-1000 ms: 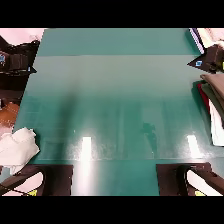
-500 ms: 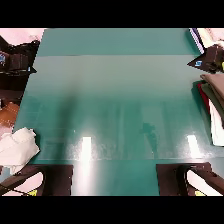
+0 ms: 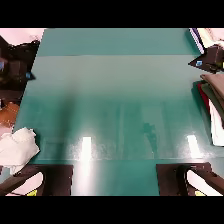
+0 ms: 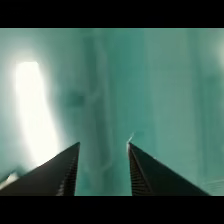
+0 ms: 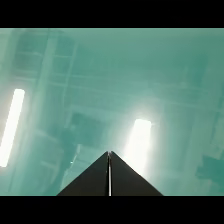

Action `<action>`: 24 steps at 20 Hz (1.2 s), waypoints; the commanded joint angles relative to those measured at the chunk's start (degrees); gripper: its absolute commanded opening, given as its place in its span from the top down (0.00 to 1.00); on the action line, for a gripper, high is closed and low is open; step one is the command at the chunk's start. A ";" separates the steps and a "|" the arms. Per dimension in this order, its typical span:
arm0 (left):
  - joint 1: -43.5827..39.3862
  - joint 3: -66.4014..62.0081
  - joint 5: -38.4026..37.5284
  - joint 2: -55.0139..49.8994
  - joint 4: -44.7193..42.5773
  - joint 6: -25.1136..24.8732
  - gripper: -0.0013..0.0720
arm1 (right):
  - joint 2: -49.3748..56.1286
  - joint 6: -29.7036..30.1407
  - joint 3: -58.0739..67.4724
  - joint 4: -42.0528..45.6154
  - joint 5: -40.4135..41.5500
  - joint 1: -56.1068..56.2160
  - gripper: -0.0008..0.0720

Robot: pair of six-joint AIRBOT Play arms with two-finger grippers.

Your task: Fold the shirts.

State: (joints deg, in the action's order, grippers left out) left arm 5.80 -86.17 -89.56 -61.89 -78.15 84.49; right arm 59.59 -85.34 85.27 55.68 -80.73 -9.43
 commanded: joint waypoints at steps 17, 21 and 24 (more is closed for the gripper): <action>8.39 51.84 10.99 17.00 -29.40 14.10 0.08 | -0.04 3.82 -0.02 -0.04 3.85 0.04 0.96; 8.39 51.76 12.83 17.00 -27.39 13.97 0.93 | -0.04 3.80 -0.02 -0.11 3.80 0.04 0.96; 8.33 46.18 11.28 17.03 -20.79 9.81 0.94 | -0.04 3.80 -0.02 -0.20 4.02 0.04 0.96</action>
State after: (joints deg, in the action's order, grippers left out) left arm 14.04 -36.67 -78.24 -44.93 -104.49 97.58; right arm 59.59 -81.52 85.27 55.61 -76.90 -9.43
